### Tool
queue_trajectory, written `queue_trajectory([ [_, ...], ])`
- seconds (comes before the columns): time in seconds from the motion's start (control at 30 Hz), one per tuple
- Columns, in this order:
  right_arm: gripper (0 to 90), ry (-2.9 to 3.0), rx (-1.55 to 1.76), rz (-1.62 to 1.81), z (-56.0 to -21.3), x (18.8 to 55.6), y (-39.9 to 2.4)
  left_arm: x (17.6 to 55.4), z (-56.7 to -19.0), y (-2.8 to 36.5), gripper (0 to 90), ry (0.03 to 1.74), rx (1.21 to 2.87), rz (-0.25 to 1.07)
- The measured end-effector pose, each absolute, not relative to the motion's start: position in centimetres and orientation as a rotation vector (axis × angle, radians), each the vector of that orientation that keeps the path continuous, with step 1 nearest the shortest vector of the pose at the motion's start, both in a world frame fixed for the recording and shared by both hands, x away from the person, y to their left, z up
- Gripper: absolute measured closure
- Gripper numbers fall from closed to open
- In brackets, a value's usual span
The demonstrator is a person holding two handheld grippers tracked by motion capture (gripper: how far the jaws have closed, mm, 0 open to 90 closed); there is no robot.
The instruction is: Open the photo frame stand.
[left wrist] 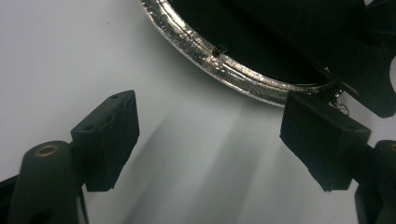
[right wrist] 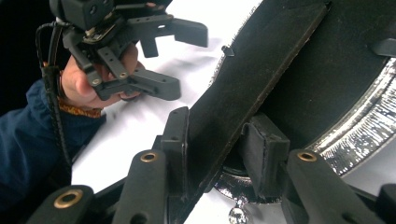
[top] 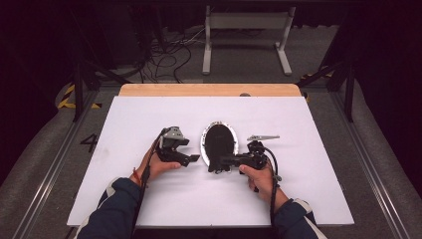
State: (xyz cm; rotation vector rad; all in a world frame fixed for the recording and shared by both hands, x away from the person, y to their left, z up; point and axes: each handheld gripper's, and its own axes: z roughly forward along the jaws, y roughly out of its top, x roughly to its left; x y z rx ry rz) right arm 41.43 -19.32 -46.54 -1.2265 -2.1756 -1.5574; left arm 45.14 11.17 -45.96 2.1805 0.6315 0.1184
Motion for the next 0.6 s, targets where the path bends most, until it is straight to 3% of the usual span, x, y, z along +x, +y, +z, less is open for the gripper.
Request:
queue_trajectory([
  [0.6, 63.2, -2.224, -1.154, -1.595, -46.4, 41.4, -19.3, 46.3, -46.5, 8.6, 23.2, 0.583, 2.188, -0.035],
])
